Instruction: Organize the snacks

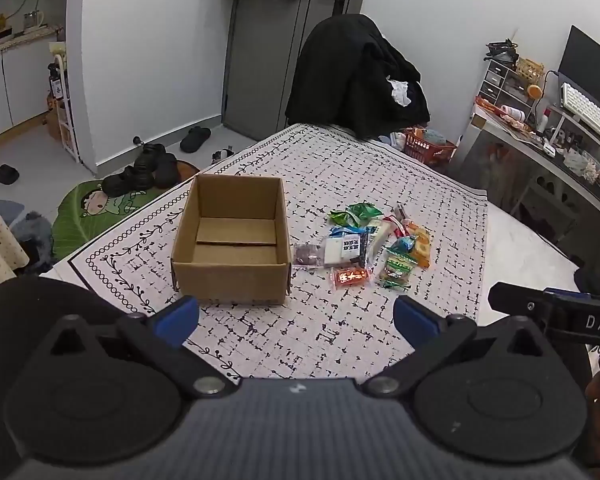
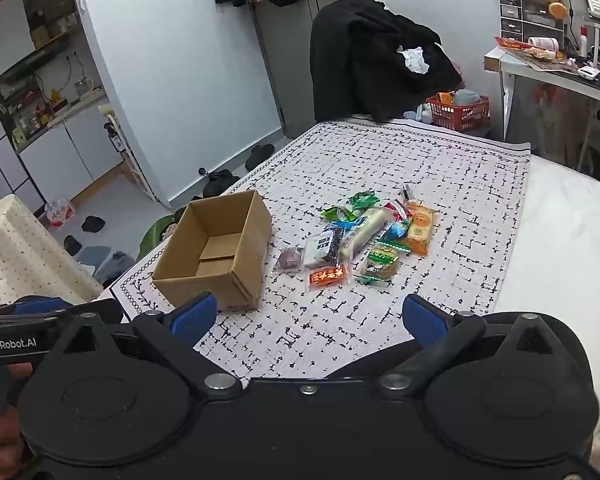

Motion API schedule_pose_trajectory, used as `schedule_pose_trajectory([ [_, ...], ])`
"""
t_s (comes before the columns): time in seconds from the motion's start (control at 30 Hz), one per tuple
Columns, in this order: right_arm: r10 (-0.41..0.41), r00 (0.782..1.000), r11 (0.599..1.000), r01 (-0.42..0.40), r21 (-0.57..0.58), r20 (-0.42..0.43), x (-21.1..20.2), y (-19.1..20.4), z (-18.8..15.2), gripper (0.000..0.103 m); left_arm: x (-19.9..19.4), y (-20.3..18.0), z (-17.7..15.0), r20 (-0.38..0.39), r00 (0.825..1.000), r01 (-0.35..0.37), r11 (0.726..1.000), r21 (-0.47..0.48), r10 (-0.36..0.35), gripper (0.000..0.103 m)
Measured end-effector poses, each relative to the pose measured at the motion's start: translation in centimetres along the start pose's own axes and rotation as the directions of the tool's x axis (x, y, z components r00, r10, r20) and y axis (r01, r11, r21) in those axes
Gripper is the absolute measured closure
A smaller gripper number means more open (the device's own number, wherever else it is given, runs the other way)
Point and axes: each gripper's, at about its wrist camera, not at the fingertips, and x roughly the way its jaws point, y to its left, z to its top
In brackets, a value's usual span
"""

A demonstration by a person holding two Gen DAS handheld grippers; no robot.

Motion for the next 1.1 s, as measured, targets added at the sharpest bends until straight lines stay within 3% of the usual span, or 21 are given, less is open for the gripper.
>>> schedule_pose_trajectory([
  [1.1,-0.011,1.0,1.0,0.011,-0.022,-0.009,0.16,0.19,0.21,0.0,-0.18,-0.55,0.31,0.0,1.0,-0.011,0.999,0.031,0.011,0.0],
])
